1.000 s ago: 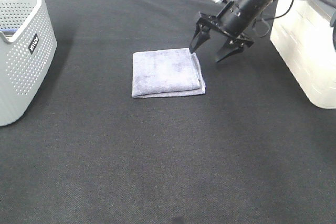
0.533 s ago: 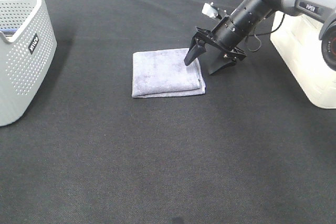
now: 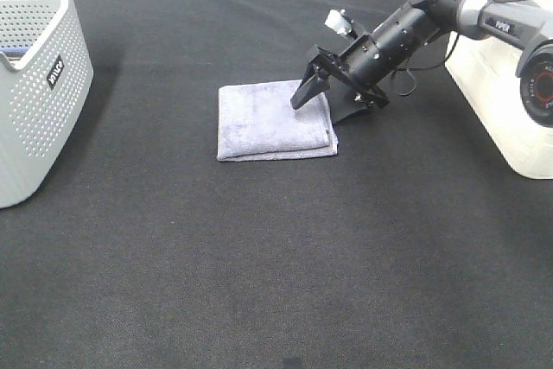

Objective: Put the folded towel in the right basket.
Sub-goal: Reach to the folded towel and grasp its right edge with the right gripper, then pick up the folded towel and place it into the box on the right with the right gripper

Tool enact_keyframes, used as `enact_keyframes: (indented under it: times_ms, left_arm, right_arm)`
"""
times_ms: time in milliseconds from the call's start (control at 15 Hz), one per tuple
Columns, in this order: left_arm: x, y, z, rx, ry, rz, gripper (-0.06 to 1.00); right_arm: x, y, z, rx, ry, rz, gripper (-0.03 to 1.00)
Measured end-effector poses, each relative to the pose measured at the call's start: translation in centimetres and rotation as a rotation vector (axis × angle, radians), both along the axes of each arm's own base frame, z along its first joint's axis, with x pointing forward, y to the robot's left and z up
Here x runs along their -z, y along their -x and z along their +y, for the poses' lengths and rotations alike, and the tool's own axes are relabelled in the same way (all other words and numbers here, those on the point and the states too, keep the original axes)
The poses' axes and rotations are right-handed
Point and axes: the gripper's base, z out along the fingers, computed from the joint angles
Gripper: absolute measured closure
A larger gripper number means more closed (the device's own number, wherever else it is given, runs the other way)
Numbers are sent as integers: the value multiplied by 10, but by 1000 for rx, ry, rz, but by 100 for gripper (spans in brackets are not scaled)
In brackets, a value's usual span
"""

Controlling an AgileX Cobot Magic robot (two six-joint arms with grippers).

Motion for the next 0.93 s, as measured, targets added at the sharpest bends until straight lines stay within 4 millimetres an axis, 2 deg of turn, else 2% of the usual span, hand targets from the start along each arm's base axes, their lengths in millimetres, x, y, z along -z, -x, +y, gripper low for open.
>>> enact_keyframes:
  times_ms: [200,400,533,667,800,933]
  left_arm:
    - [0,0,0,0,0,0,-3]
    - [0,0,0,0,0,0,-3]
    - [0,0,0,0,0,0,-3]
    - [0,0,0,0,0,0,-3]
    - [0,0,0,0,0,0,-3]
    - [0,0,0,0,0,0,-3]
  right_arm:
    - [4,4,11,-28,5,2,49]
    - [9,4,11,-30,15,7,89]
    - [9,4,11,-30,15,7,90]
    - [-1,4,10,-42,28,-24,90]
    - [-31,3,8,-61,46,-97,90]
    - [-72,4,4,-72,87,-190,90]
